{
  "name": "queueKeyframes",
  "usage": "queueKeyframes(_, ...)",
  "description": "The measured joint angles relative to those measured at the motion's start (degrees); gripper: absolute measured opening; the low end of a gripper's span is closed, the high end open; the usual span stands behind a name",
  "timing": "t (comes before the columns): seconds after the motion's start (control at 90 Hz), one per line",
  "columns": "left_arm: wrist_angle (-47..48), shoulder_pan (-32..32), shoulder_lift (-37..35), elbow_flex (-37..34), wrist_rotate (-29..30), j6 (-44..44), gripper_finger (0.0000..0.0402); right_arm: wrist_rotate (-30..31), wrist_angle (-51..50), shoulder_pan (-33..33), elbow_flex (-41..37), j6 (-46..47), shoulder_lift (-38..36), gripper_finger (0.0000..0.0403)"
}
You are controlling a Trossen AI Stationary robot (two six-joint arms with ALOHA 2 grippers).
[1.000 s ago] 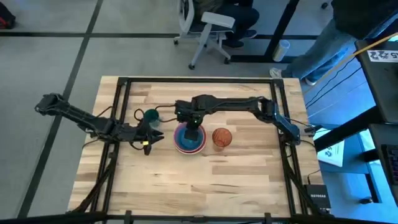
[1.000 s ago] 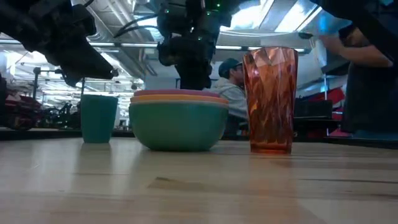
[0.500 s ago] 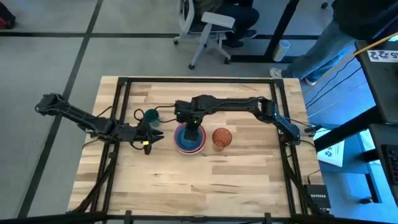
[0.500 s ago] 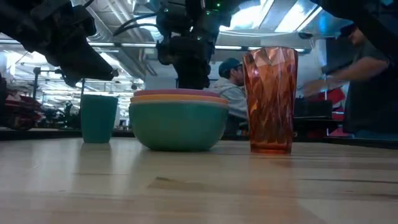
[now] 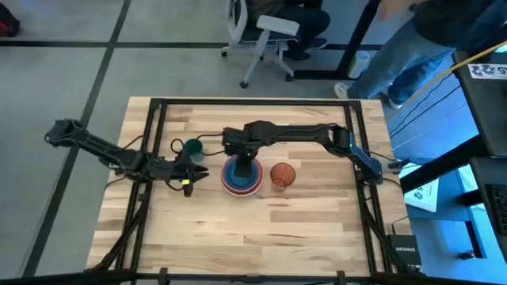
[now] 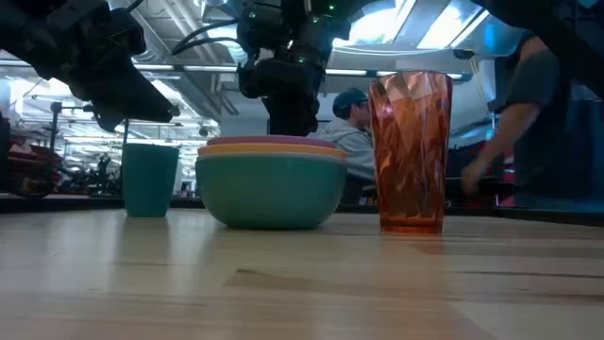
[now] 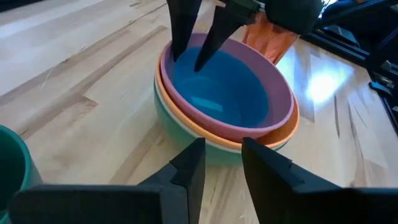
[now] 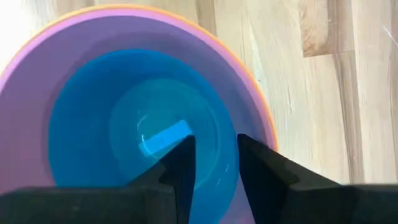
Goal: Nest bowls inside each other
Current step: Stack the blue bowl on top of the pink bowl, then stack the green cup on top of the brown cup
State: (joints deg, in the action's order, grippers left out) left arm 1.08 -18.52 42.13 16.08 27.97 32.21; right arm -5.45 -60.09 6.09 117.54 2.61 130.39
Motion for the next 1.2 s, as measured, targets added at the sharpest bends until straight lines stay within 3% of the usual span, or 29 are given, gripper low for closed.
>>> queueKeyframes(0.433, 0.00, 0.02, 0.00, 0.02, -0.02, 0.37, 0.0088, 0.80, -1.20, -0.12, 4.43, 0.10, -1.68, 0.0098)
queueKeyframes(0.633, 0.26, 0.02, 0.02, 0.02, 0.29, 1.14, 0.0088, 4.85, -5.70, -0.12, 8.63, -5.67, -2.35, 0.0012)
queueKeyframes(0.867, 5.34, 0.02, 0.00, 0.09, 3.85, 6.10, 0.0088, 12.77, -4.58, 0.67, 8.36, -7.62, -9.18, 0.0002)
queueKeyframes(1.044, 5.33, 0.01, -0.17, 0.09, 3.87, 6.30, 0.0088, 12.78, -2.06, 2.85, -1.51, -6.67, -18.09, 0.0001)
queueKeyframes(1.2, 5.36, -0.04, -0.20, 0.09, 3.91, 5.79, 0.0088, 12.61, 11.75, 3.91, -24.69, -3.51, -31.40, 0.0000)
